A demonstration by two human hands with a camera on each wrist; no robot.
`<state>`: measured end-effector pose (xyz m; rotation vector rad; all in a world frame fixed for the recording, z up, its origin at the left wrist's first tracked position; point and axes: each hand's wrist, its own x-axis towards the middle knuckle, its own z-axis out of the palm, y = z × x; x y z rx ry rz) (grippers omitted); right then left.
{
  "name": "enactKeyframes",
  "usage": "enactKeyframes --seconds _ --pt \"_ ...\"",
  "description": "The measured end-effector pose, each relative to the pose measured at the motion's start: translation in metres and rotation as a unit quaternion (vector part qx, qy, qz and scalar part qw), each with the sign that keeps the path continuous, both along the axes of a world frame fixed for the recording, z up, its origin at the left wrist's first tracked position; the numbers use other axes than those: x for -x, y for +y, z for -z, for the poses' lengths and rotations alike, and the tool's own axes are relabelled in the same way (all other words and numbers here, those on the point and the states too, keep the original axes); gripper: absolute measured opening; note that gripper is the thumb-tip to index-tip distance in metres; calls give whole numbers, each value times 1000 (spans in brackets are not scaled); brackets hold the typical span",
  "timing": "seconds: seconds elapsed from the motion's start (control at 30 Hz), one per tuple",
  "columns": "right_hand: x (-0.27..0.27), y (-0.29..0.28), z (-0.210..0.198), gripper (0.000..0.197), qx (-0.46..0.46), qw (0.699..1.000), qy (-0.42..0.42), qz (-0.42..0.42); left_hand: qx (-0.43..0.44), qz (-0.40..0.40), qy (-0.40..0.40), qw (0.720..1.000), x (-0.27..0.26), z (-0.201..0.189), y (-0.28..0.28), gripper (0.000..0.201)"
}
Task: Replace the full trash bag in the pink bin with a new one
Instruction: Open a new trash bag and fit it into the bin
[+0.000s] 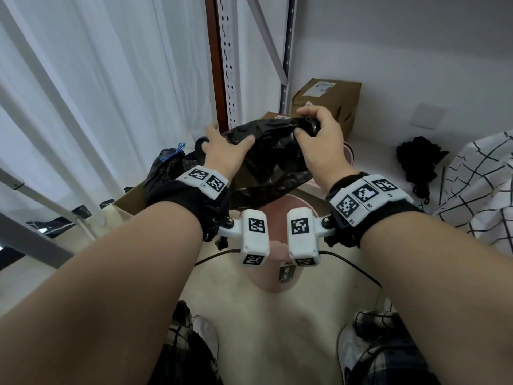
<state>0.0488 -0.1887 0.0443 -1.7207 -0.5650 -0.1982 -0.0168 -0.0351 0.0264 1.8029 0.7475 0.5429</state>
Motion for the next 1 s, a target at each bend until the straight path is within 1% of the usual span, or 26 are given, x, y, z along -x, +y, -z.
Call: enactKeyframes --seconds 0.07,0.1,0.17,0.23,0.3,0.37,0.43,0.47,0.5,0.53,0.6,0.63,0.67,0.7,0.73,0.77,0.8,0.83,0.87,0.9,0.93,0.97,1.0 --pt "-1 -5 0 34 10 1000 10 -19 -10 -9 -2 1000 2 -1 4 93" --pt "-1 -7 0 39 20 999 20 -34 -28 -16 -3 999 4 -3 5 91" --pt "-1 -10 1 51 42 996 42 -66 -55 -22 16 998 8 -5 5 81" --pt "-2 -14 2 59 62 994 53 -71 -66 -9 41 997 9 -4 9 75" --pt "-4 -18 3 59 71 995 58 -36 -64 24 41 997 10 -3 11 75" --pt "-9 -21 7 57 60 995 64 43 -35 47 10 998 11 -2 16 70" --pt "-17 -25 11 50 46 987 74 134 -8 22 -20 1000 12 -2 22 60" --pt "-20 -26 12 46 39 984 82 156 -3 -5 -32 999 11 -1 25 55" --pt "-22 -27 12 43 39 983 87 160 -5 -28 -42 999 12 -1 26 50" --pt "-24 -27 12 38 49 984 85 152 -5 -45 -51 998 12 -1 26 47" --pt "-23 -25 11 22 85 988 62 111 -7 -72 -52 996 10 0 26 45" --pt "-22 -25 11 21 116 989 47 76 -4 -79 -51 996 10 0 26 43" --pt "-21 -26 12 35 165 985 34 36 0 -81 -53 995 9 0 27 38" --pt "-21 -27 13 49 242 970 23 -1 -7 -84 -53 995 9 -1 29 34" --pt "-23 -27 16 56 332 943 -2 -26 -31 -90 -40 995 9 -4 30 32" --pt "-26 -26 21 52 414 909 -39 -37 -58 -108 -33 992 10 -7 31 35" --pt "-32 -25 26 42 470 879 -66 -40 -82 -133 -35 987 11 -11 34 40" --pt "-34 -25 28 32 507 859 -71 -36 -94 -156 -48 982 13 -15 38 44" --pt "-34 -25 28 28 528 847 -57 -29 -96 -170 -70 978 14 -18 41 47" --pt "-32 -26 26 29 550 834 -38 -20 -101 -169 -89 976 15 -22 43 48" --pt "-30 -26 24 34 566 824 -20 -18 -106 -147 -105 978 15 -25 43 47" --pt "-26 -26 20 45 559 829 7 -26 -107 -100 -115 982 15 -28 40 44" --pt "-22 -23 16 60 506 860 36 -52 -105 -37 -116 987 15 -31 36 38"
